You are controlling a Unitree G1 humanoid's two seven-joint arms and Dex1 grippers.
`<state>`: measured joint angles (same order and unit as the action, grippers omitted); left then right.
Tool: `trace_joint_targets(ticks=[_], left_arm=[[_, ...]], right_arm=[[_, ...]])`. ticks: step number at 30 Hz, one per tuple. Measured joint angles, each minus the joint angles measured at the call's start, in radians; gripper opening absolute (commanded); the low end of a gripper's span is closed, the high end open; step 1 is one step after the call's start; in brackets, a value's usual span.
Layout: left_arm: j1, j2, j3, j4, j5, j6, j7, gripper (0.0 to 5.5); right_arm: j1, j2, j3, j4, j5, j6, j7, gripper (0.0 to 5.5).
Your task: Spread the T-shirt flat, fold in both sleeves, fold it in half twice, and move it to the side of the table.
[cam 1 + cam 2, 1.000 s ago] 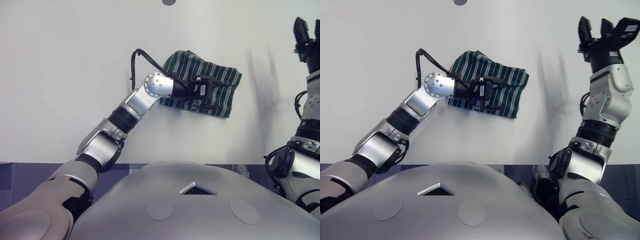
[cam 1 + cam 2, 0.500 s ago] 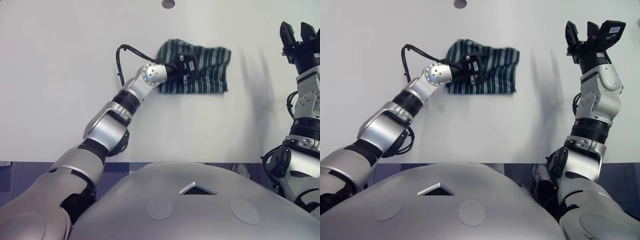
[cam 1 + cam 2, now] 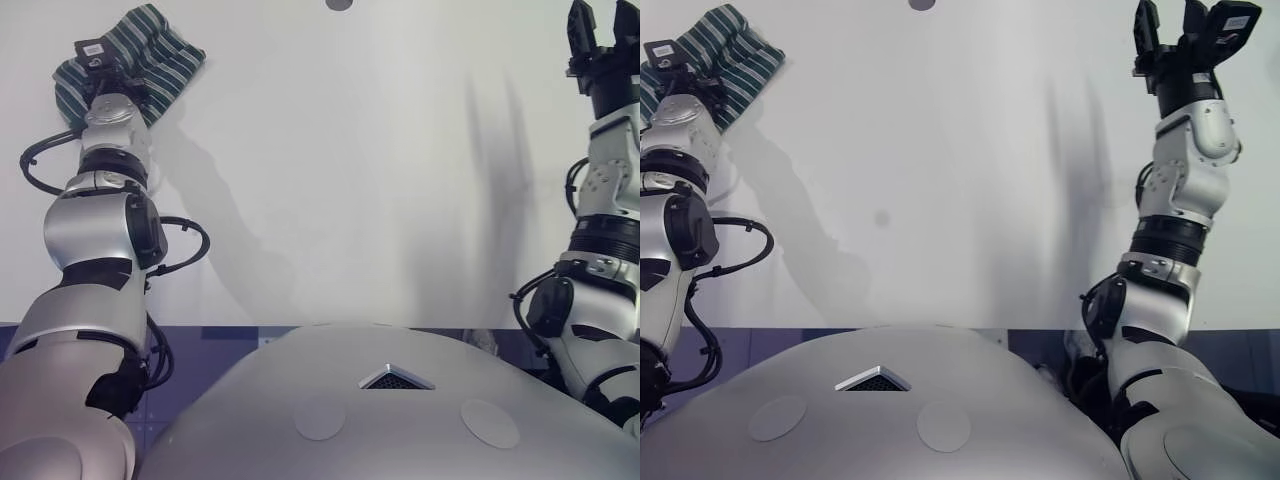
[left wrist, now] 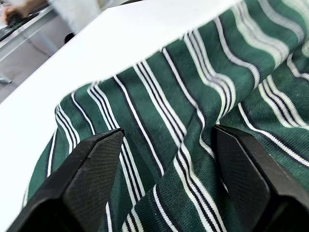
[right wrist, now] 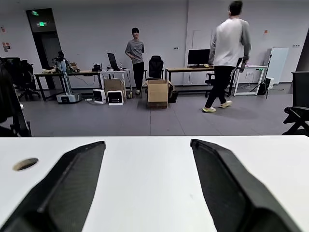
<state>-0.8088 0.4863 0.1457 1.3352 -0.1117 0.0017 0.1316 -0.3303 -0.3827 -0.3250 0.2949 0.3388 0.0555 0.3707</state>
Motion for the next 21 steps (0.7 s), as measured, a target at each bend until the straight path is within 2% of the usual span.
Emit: trace_joint_targets(ticks=[2, 4, 7, 9, 12, 14, 21], left_arm=[[-0.034, -0.009, 0.004, -0.035, 0.004, -0.044, -0.018, 3.33], [-0.071, -0.047, 0.003, -0.272, 0.002, -0.205, -0.045, 3.33], [-0.039, -0.102, 0.002, -0.651, -0.042, -0.322, -0.089, 3.33], [0.118, -0.160, -0.027, -0.937, -0.085, -0.335, -0.121, 3.33], [0.427, -0.286, -0.115, -1.232, -0.131, -0.259, -0.143, 3.33], [0.500, -0.327, -0.135, -1.264, -0.109, -0.247, -0.133, 3.33], [0.479, -0.349, -0.147, -1.328, 0.045, -0.155, -0.076, 3.33]], right_arm=[[0.028, 0.037, 0.016, -0.071, -0.037, -0.045, -0.056, 3.30], [0.026, 0.103, 0.061, -0.204, -0.116, -0.104, -0.158, 3.30], [0.020, 0.172, 0.133, -0.276, -0.199, -0.111, -0.242, 3.30], [0.025, 0.236, 0.199, -0.273, -0.266, -0.108, -0.296, 3.30], [0.065, 0.317, 0.259, -0.261, -0.363, -0.121, -0.403, 3.30], [0.075, 0.330, 0.266, -0.221, -0.384, -0.171, -0.434, 3.30], [-0.030, 0.320, 0.303, -0.078, -0.423, -0.285, -0.425, 3.30]])
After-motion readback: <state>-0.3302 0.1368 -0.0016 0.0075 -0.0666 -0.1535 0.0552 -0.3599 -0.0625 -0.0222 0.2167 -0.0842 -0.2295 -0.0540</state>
